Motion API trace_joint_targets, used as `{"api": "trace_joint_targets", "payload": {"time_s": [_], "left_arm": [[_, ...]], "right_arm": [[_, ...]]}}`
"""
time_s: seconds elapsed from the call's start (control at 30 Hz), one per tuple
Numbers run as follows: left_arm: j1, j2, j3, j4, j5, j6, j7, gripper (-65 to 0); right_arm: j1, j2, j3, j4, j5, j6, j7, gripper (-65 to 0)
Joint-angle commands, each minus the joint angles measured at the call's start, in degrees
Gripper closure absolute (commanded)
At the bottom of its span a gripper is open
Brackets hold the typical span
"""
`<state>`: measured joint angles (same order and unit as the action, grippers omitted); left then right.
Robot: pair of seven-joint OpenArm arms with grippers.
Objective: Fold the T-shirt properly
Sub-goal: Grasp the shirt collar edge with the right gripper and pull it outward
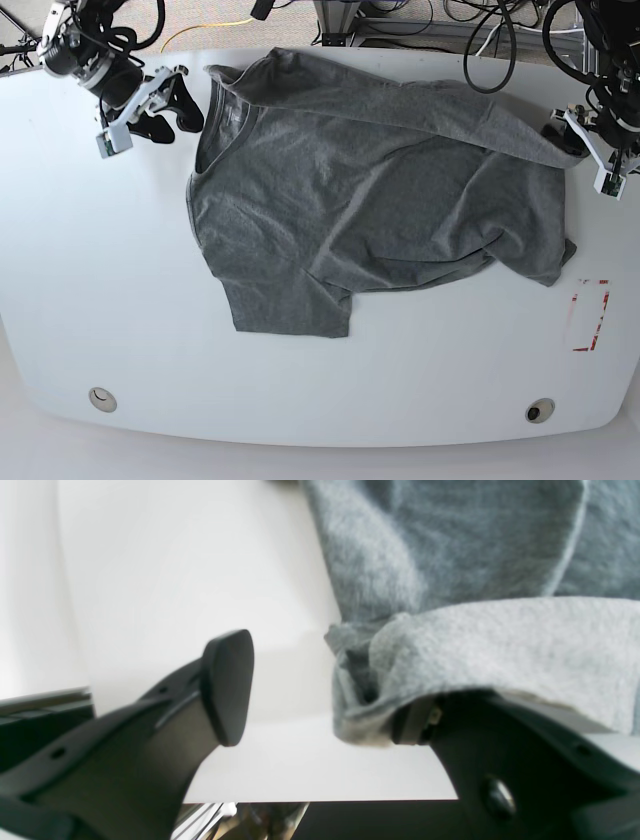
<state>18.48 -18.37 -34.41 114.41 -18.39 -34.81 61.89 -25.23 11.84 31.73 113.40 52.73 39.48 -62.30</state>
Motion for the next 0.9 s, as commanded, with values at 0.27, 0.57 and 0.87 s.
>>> {"api": "trace_joint_targets", "payload": {"time_s": [0.27,0.57,0.87], "left_arm": [[-1.82,-2.68,-6.07,0.89,-0.73,-5.19,7.43,-37.8],[4.77,-3.91,-7.3,0.8,-3.81,-5.19,7.52,-37.8],[5.92,-5.06,-7.3,0.8,-18.31,-5.19,7.52,-37.8]], "right_arm": [[9.81,-1.86,-14.63,-0.31,-16.73,0.52,-0.95,-20.6],[13.15,-6.25,-21.92,-1.54,-30.53,0.52,-0.86,-20.1],[14.55,-8.54,-23.77,-5.93,-33.26,0.52,1.6,-20.1]]}}
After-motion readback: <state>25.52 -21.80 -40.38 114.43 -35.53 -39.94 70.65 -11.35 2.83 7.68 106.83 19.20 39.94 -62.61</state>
